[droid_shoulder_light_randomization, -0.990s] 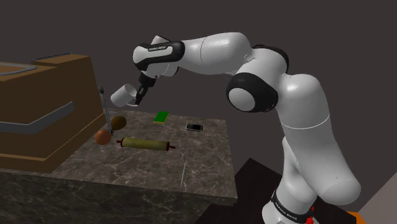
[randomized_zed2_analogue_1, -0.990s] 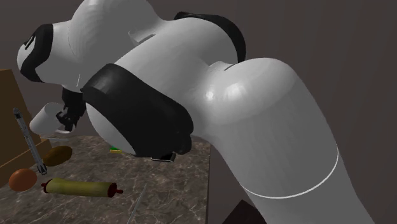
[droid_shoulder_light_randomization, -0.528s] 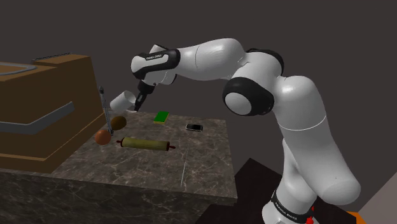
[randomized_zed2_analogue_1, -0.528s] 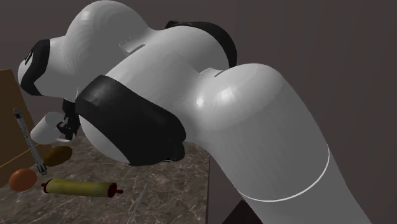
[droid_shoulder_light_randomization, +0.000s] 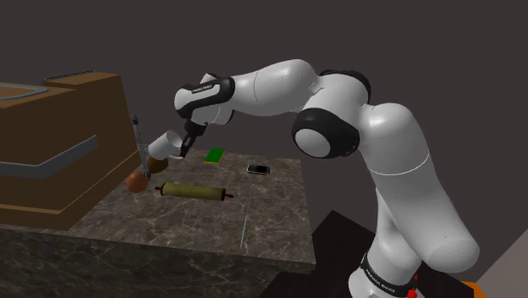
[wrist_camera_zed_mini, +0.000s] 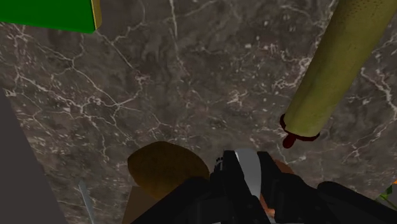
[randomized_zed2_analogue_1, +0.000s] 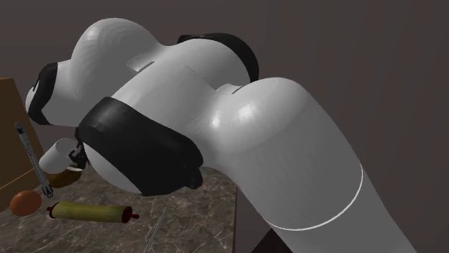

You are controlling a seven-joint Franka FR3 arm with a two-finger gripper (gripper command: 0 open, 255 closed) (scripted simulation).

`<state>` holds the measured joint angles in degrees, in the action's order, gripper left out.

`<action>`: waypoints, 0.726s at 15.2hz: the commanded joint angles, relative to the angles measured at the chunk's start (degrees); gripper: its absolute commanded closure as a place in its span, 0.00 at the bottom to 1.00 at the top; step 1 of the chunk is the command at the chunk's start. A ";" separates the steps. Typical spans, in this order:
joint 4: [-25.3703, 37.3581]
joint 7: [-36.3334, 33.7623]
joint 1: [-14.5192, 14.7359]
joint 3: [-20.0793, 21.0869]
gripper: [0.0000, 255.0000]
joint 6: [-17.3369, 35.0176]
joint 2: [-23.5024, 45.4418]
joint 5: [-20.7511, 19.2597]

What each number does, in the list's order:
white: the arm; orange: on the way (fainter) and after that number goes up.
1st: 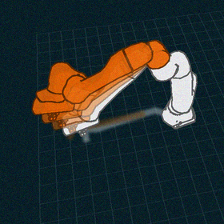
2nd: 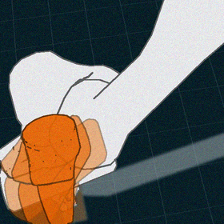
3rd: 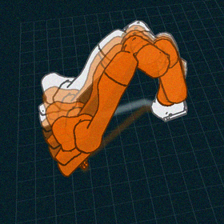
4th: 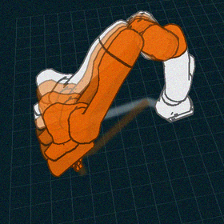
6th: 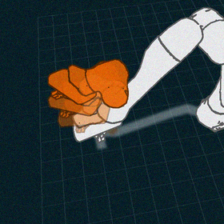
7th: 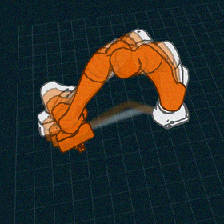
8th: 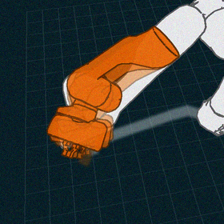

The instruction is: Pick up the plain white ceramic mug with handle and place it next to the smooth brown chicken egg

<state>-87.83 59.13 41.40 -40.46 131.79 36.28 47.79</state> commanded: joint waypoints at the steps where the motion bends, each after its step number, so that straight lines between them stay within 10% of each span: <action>1: -0.24 0.73 -0.37 0.54 1.00 0.84 0.72 0.78; 11: -1.75 4.39 -1.87 3.43 1.00 5.25 4.19 4.77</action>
<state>-89.43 63.12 39.69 -37.37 136.53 40.07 52.09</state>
